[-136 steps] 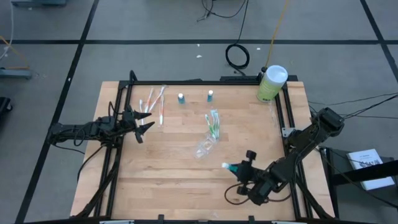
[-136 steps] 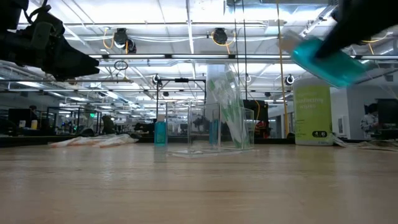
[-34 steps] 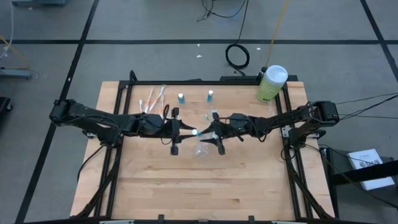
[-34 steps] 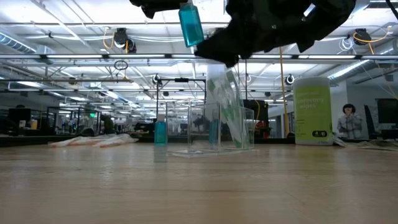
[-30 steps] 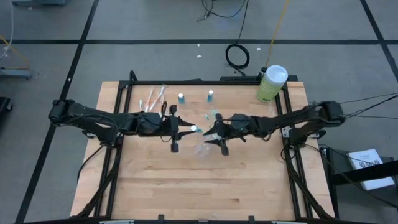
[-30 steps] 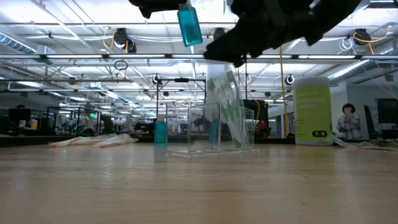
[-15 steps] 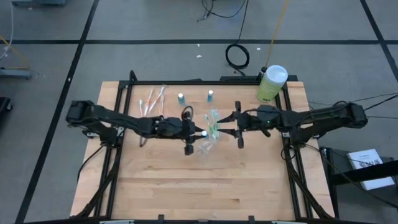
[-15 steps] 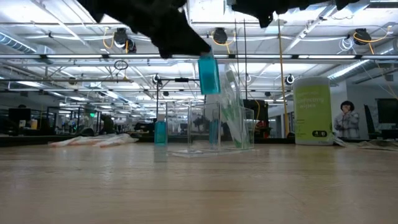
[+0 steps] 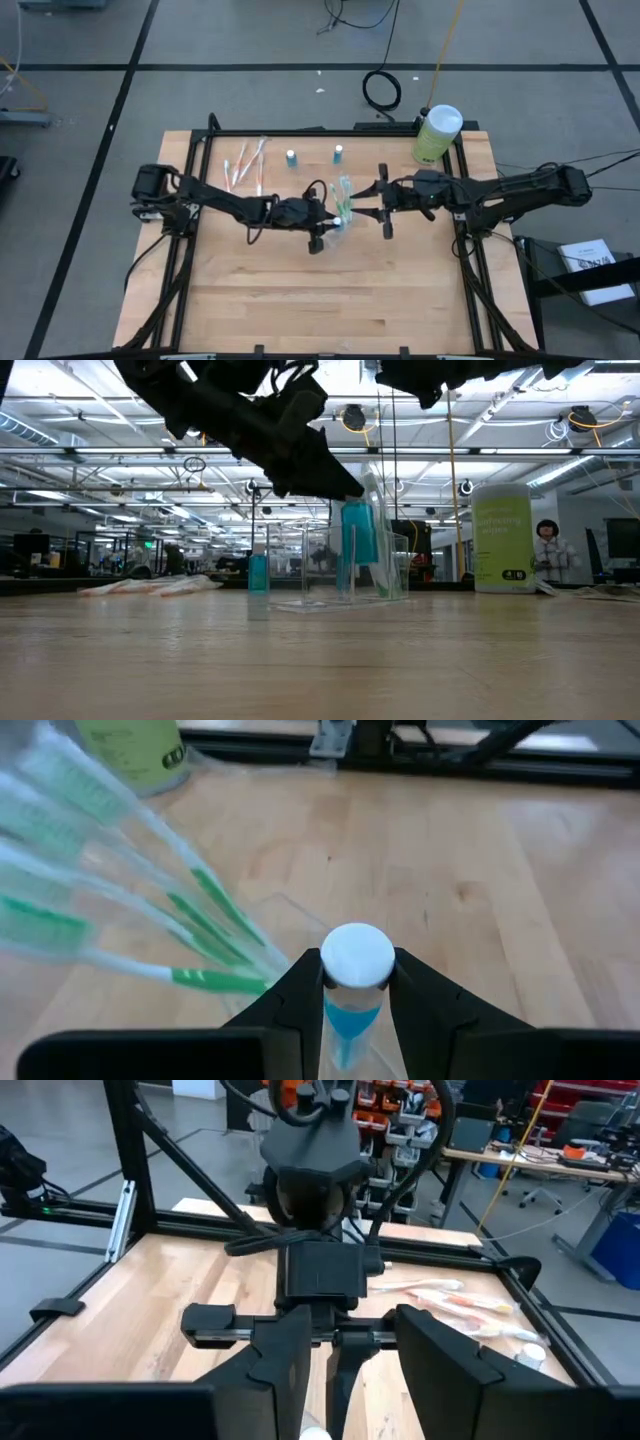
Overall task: Pick & Place toothbrushing station
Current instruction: Put the mouthwash bottle into the transparent organizer
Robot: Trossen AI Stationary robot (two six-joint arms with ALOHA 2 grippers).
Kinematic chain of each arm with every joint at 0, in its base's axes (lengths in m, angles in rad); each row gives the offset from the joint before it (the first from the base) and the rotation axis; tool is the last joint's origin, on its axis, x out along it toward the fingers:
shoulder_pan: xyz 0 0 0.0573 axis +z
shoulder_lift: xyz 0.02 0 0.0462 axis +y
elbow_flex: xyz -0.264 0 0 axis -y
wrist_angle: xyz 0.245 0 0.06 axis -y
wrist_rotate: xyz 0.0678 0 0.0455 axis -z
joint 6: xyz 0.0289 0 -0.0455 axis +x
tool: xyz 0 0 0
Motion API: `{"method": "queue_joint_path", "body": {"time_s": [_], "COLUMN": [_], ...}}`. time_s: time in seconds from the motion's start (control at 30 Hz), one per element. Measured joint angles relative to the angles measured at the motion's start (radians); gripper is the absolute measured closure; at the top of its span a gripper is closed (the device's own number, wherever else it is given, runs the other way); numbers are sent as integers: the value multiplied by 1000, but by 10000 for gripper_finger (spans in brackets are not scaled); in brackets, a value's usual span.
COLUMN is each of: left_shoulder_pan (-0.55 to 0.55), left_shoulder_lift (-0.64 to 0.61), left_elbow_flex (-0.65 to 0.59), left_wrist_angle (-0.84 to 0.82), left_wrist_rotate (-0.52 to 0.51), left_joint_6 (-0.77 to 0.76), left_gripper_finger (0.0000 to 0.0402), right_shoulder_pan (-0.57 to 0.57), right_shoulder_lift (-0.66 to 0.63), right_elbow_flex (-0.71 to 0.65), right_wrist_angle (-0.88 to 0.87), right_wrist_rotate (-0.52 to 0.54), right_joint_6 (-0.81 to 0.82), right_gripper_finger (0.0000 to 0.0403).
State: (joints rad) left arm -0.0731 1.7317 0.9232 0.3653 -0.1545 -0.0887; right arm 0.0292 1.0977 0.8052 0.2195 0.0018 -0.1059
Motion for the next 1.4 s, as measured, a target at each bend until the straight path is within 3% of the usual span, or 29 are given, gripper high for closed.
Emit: {"method": "queue_joint_path", "body": {"time_s": [1.07,1.4], "left_shoulder_pan": [5,-14], "left_shoulder_lift": [113,115], "left_elbow_flex": [1,-1], "left_wrist_angle": [67,71], "left_wrist_rotate": [16,-65], "left_joint_6": [-20,-19], "left_gripper_finger": [306,85], "right_shoulder_pan": [0,0], "right_shoulder_lift": [0,0], "right_elbow_flex": [-18,-18], "right_wrist_angle": [38,38], "right_wrist_rotate": [-1,-2], "right_joint_6": [-11,-11], "right_gripper_finger": [269,272]}}
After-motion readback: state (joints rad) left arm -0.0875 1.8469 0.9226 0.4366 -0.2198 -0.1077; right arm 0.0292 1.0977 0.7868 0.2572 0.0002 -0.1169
